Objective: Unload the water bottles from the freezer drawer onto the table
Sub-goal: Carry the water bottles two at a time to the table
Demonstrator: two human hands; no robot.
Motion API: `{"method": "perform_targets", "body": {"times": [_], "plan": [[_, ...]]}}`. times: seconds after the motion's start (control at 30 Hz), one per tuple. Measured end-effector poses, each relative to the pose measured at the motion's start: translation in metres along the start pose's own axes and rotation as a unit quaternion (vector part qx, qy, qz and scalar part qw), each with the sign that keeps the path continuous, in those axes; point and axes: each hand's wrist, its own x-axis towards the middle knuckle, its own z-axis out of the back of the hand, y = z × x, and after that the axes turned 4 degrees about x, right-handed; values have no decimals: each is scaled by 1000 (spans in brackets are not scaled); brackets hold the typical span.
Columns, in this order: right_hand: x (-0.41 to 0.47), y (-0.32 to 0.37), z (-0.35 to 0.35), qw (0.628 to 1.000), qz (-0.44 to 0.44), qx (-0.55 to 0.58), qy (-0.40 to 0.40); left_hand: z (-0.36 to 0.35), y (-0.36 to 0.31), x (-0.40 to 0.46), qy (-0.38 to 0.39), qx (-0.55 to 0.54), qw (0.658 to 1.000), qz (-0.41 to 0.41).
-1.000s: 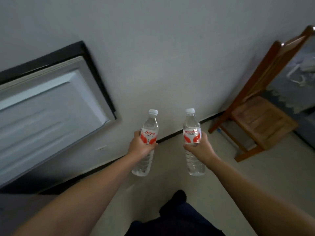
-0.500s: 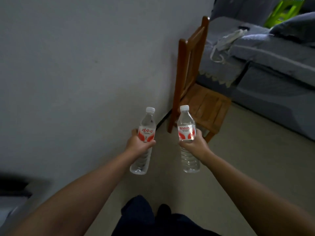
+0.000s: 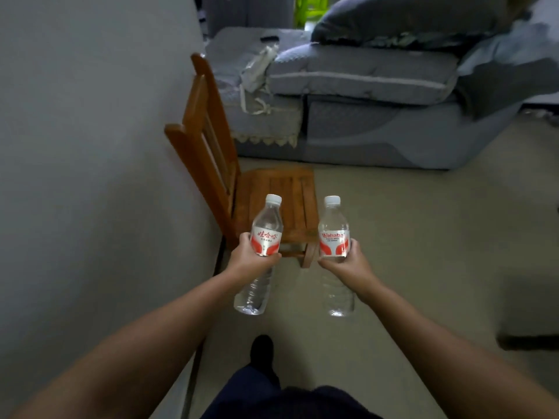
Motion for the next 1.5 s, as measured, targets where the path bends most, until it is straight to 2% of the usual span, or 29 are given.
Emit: {"method": "perform_targets", "body": {"times": [0.2,0.47,0.93,1.3,1.5], "plan": [[28,5,20,993,-34,51,-105,-19,-54,68,68,54,996,-24],[66,-7,94,970,-70,63,-224,-100,-126,129,156,124,978,-60],[170,-12,339,945,-81,92,-304,-297,-315,219,206,173,956,-112],[243,-18,463,906,-106,139,-386,-432,-427,306,291,248,910,-163],[306,11,535,859,-106,186,-465,-503,-515,375,342,287,872,-202]]}}
